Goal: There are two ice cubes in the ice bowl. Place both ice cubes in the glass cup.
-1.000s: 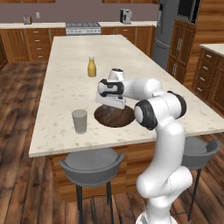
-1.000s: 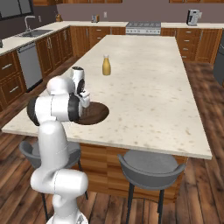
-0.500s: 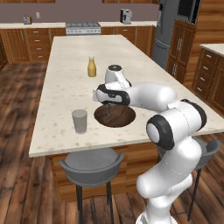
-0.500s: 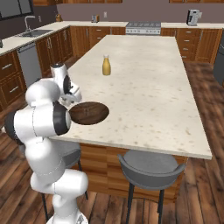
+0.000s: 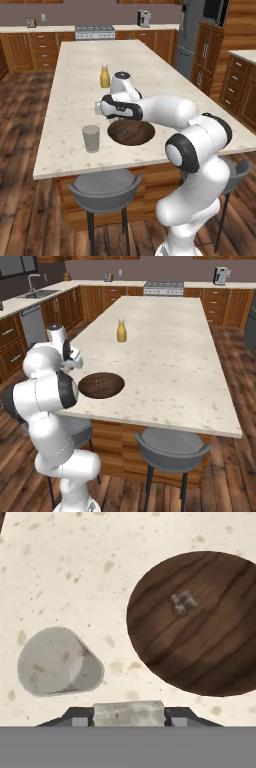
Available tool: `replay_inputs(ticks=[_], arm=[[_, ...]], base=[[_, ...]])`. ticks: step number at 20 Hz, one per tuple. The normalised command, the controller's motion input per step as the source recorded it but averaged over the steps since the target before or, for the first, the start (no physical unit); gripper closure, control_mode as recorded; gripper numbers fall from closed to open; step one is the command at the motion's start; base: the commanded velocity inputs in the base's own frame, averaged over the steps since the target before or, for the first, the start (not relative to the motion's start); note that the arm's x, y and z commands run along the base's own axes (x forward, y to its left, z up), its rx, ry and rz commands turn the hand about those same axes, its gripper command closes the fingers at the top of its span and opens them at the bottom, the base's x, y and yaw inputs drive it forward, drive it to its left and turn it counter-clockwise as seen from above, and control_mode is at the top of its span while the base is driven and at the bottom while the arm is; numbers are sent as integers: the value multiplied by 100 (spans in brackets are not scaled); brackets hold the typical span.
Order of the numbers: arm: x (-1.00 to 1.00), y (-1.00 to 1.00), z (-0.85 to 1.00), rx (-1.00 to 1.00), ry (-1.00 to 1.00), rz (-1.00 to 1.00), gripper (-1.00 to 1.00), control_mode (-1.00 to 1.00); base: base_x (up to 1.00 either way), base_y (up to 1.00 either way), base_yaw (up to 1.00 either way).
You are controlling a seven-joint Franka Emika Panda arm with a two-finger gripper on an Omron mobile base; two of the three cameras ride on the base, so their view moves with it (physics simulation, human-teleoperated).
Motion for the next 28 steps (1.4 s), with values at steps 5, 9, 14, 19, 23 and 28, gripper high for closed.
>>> replay_inputs(ticks=[5,9,14,19,23,28], arm=[[0,60,9,0,0,3,100,-100],[0,42,0,0,-4,0,100,-100],[0,23,0,-1,-8,0,100,-100],[5,24,-12,-1,-3,0,100,-100],[12,6,-12,0,0,0,100,-100],[16,0,-12,0,1,0,100,-100]], base=[[0,0,0],[0,0,0],[0,0,0],[0,0,0],[0,0,0],[0,0,0]])
